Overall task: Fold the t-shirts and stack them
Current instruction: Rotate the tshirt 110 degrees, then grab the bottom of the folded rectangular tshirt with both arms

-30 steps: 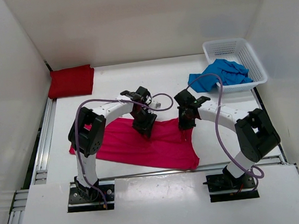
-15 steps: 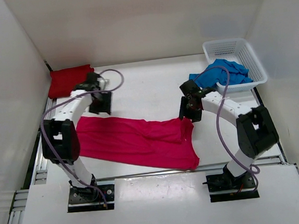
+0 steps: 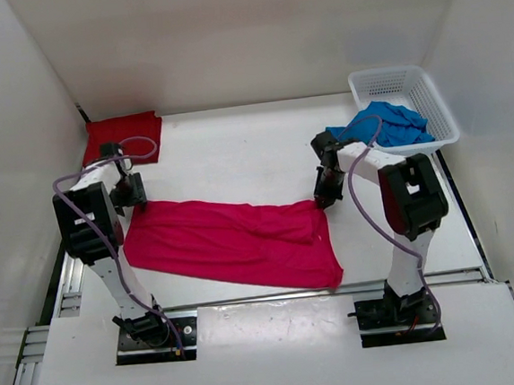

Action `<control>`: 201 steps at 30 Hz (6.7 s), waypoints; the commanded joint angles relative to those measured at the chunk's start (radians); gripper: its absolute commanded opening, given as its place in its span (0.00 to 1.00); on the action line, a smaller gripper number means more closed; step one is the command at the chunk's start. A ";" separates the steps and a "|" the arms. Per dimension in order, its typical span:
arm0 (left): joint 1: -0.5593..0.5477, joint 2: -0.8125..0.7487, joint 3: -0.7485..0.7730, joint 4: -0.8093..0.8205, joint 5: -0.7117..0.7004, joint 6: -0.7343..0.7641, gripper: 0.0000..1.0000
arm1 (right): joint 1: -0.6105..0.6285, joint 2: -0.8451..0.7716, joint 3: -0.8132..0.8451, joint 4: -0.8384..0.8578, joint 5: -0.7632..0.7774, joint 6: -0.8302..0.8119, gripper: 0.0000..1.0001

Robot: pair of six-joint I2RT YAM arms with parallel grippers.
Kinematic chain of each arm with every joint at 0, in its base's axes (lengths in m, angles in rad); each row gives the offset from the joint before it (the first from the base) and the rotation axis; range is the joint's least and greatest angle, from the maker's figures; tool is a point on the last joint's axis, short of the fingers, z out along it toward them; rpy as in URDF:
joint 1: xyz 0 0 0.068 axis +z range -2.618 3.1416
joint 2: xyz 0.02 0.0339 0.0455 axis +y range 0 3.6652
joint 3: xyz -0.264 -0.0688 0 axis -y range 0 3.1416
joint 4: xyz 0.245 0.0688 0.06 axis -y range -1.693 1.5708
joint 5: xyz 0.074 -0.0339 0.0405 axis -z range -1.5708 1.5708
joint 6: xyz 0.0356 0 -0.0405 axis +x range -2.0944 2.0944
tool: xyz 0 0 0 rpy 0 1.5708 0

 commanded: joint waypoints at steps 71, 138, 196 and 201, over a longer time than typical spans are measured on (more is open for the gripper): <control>0.275 -0.342 -0.229 -0.074 0.161 0.001 0.76 | -0.067 0.544 0.840 0.035 -0.007 0.360 0.01; 0.280 -1.103 -0.383 -0.461 0.437 0.001 0.80 | 0.668 -0.041 -0.357 0.584 -0.133 0.925 0.00; -0.856 -0.624 -0.495 -0.201 0.291 0.001 0.10 | 0.691 -0.537 -0.401 0.264 -0.030 0.351 0.00; -0.756 -0.505 -0.248 -0.323 0.314 0.001 0.10 | 0.518 -0.468 -0.250 0.163 -0.050 0.183 0.00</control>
